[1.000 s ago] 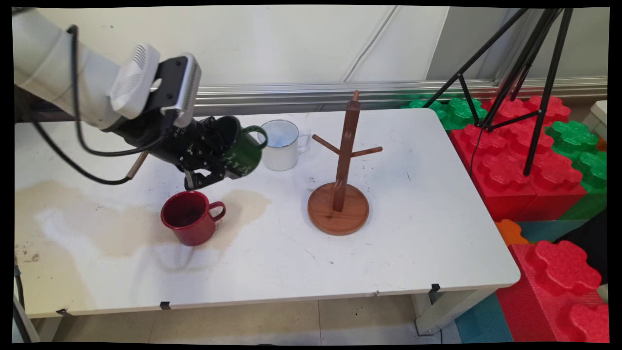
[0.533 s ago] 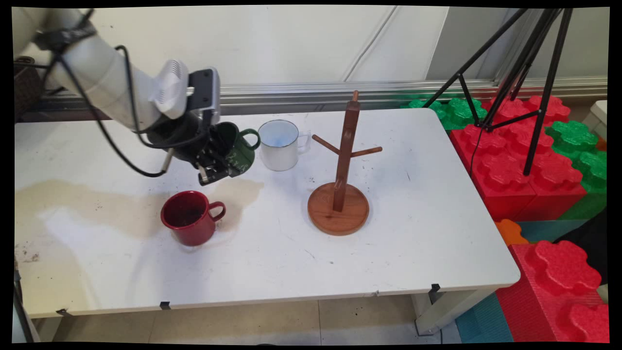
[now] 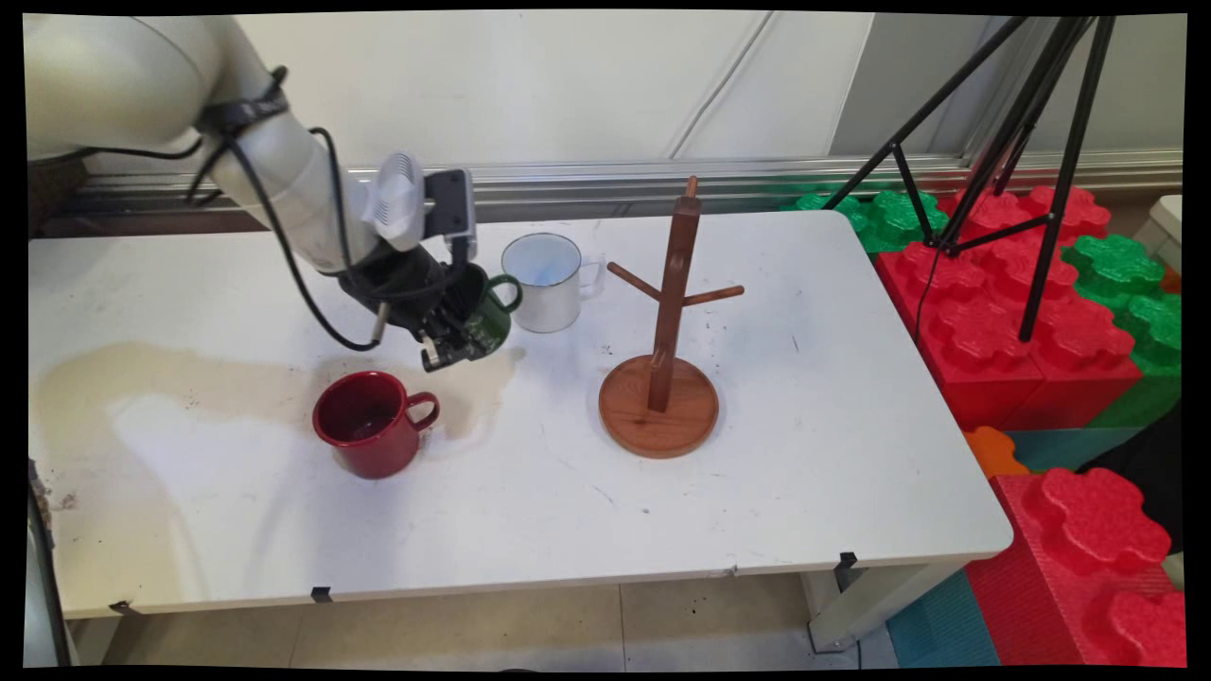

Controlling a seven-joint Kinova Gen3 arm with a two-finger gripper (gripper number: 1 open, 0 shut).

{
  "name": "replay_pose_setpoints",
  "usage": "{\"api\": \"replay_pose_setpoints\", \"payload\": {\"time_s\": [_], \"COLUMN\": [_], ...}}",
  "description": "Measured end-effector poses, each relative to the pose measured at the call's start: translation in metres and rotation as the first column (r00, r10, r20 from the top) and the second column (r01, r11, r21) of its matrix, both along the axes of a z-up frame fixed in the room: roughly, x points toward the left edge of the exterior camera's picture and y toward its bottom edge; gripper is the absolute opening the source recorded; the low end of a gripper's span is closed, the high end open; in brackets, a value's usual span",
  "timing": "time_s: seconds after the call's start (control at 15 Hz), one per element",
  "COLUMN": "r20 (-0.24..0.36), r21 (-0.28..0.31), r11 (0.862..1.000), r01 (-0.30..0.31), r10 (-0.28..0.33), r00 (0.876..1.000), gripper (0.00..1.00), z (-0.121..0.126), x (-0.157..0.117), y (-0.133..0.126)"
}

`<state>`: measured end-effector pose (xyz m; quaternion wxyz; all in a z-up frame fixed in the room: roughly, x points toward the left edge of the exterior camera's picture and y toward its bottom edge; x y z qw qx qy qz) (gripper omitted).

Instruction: Place the picked object on the table

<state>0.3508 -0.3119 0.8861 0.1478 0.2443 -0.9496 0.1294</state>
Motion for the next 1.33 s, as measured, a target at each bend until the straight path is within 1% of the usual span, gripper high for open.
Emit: {"api": "replay_pose_setpoints", "payload": {"time_s": [0.6,0.93,1.33], "r20": [0.033,0.052,0.069], "r21": [0.064,0.101,0.127], "r11": [0.998,0.994,0.992], "r01": [-0.027,-0.031,-0.027], "r10": [0.025,0.026,0.018], "r00": [0.999,0.998,0.997], "gripper": [0.00,0.00,0.00], "z": [-0.044,-0.063,-0.075], "x": [-0.012,-0.015,-0.015], "y": [-0.032,-0.039,-0.043]}}
